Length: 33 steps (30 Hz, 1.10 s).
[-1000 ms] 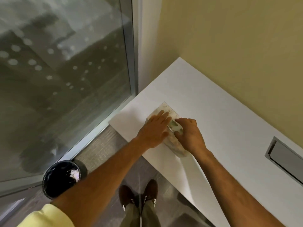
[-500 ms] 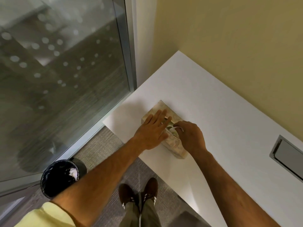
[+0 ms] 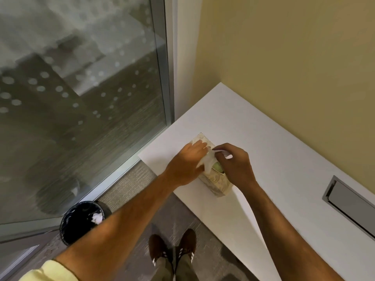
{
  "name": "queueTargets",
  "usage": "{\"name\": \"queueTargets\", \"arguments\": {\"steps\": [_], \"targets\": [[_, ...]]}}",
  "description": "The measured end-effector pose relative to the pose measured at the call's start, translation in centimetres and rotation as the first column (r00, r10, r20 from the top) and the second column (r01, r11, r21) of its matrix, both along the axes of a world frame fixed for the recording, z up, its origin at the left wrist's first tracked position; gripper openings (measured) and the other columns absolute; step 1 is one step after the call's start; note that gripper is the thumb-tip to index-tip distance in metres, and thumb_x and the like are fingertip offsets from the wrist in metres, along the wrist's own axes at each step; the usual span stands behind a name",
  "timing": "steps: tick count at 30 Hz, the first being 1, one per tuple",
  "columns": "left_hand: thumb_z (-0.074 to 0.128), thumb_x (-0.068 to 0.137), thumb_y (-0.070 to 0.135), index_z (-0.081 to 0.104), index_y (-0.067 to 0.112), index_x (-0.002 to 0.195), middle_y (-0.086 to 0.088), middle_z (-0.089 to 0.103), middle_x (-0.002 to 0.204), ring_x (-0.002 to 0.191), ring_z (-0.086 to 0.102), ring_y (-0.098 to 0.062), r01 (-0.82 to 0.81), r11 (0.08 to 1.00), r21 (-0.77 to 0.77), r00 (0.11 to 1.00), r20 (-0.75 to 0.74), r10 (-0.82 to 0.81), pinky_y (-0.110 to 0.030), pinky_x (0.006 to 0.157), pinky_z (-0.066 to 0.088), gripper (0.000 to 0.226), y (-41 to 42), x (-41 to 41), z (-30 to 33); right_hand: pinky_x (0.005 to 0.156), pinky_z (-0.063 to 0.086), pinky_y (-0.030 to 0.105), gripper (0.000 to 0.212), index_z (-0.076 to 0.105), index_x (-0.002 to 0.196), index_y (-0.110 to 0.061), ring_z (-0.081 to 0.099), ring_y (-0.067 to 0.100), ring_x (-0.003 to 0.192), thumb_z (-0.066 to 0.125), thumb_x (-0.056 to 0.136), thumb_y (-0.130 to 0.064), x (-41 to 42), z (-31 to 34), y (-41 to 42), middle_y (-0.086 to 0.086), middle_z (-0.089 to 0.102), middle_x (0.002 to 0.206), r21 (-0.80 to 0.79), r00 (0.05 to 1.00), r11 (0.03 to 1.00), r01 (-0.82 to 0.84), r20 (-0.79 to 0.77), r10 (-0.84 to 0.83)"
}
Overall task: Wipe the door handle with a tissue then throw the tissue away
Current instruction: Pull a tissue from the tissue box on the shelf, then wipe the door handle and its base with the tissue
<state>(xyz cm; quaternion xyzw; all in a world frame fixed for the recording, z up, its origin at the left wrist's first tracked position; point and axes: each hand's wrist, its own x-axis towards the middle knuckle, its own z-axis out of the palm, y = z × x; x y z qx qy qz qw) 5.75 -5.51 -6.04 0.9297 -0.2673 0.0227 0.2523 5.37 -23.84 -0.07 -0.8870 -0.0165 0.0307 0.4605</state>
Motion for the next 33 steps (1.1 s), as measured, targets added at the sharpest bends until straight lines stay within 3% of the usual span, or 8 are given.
{"name": "queueTargets", "arguments": {"steps": [3,5,8,13,18,23,28,33], "targets": [[0.057,0.107,0.027,0.078,-0.008,0.117,-0.021,0.079,0.119,0.109,0.078,-0.040,0.013,0.993,-0.113,0.981,0.194,0.010,-0.047,0.100,0.060,0.043,2.1,-2.6,3.7,0.071,0.049,0.009,0.017,0.073,0.101,-0.011,0.065,-0.006,0.080,0.058,0.098,-0.004,-0.5,2.8,1.5,-0.011,0.068,0.091,0.111,0.989,0.990,-0.081,-0.111,0.094],[0.059,0.103,0.013,0.071,-0.008,0.131,-0.020,0.075,0.129,0.118,0.074,-0.038,-0.119,0.962,-0.247,0.992,0.006,0.124,-0.046,0.107,0.058,0.037,3.5,-4.7,6.4,0.073,0.052,0.009,0.018,0.074,0.098,-0.021,0.066,0.002,0.082,0.061,0.095,-0.009,-1.0,4.3,3.2,-0.014,0.068,0.090,0.128,0.984,0.982,-0.137,-0.098,0.150],[0.047,0.104,0.023,0.055,0.011,0.154,-0.004,0.062,0.152,0.134,0.062,-0.024,-0.345,0.904,-0.251,0.920,-0.282,0.273,-0.042,0.118,0.047,0.053,6.4,-8.1,9.9,0.074,0.059,0.016,0.022,0.075,0.089,-0.032,0.070,0.012,0.088,0.062,0.095,-0.014,-2.7,6.8,6.9,-0.019,0.071,0.089,0.230,0.970,0.954,-0.195,-0.097,0.222],[0.059,0.098,0.033,0.048,0.021,0.160,0.005,0.058,0.155,0.138,0.055,-0.013,-0.547,0.806,-0.226,0.820,-0.339,0.462,-0.020,0.113,0.038,0.064,12.4,-14.8,14.4,0.066,0.062,0.022,0.029,0.074,0.082,-0.025,0.072,0.008,0.082,0.060,0.091,-0.002,-5.9,10.4,13.9,-0.016,0.071,0.079,0.359,0.897,0.854,-0.376,-0.090,0.433],[0.066,0.089,0.020,0.063,0.021,0.140,0.017,0.069,0.111,0.097,0.064,0.006,-0.691,0.663,-0.289,0.721,-0.343,0.602,-0.009,0.090,0.047,0.051,18.8,-22.7,17.2,0.066,0.063,0.032,0.026,0.070,0.094,-0.006,0.070,0.011,0.076,0.054,0.087,0.014,-11.4,12.3,21.8,-0.004,0.070,0.082,0.456,0.786,0.718,-0.526,-0.062,0.615],[0.066,0.091,0.012,0.073,0.015,0.122,0.014,0.070,0.104,0.087,0.067,-0.005,-0.786,0.524,-0.328,0.611,-0.287,0.738,-0.026,0.081,0.055,0.032,24.8,-31.2,19.1,0.061,0.063,0.035,0.035,0.068,0.110,-0.019,0.073,0.013,0.082,0.051,0.086,0.000,-18.1,13.2,28.9,-0.009,0.075,0.088,0.589,0.710,0.622,-0.515,-0.113,0.695],[0.070,0.092,0.006,0.076,0.011,0.101,-0.005,0.075,0.096,0.084,0.072,-0.021,-0.836,0.371,-0.404,0.511,-0.330,0.794,-0.035,0.073,0.056,0.012,30.9,-40.1,21.0,0.077,0.060,0.043,0.042,0.063,0.122,-0.024,0.072,0.018,0.093,0.068,0.086,-0.004,-26.5,13.5,36.4,0.000,0.076,0.101,0.665,0.601,0.533,-0.523,-0.156,0.784],[0.075,0.091,0.009,0.076,0.015,0.091,0.021,0.066,0.063,0.048,0.055,0.009,-0.832,0.295,-0.471,0.483,-0.351,0.802,-0.006,0.052,0.038,0.006,37.5,-48.7,22.4,0.079,0.056,0.044,0.021,0.075,0.103,-0.009,0.069,0.026,0.087,0.068,0.088,0.004,-35.3,13.7,43.9,0.012,0.077,0.095,0.661,0.598,0.537,-0.525,-0.163,0.785]]}}
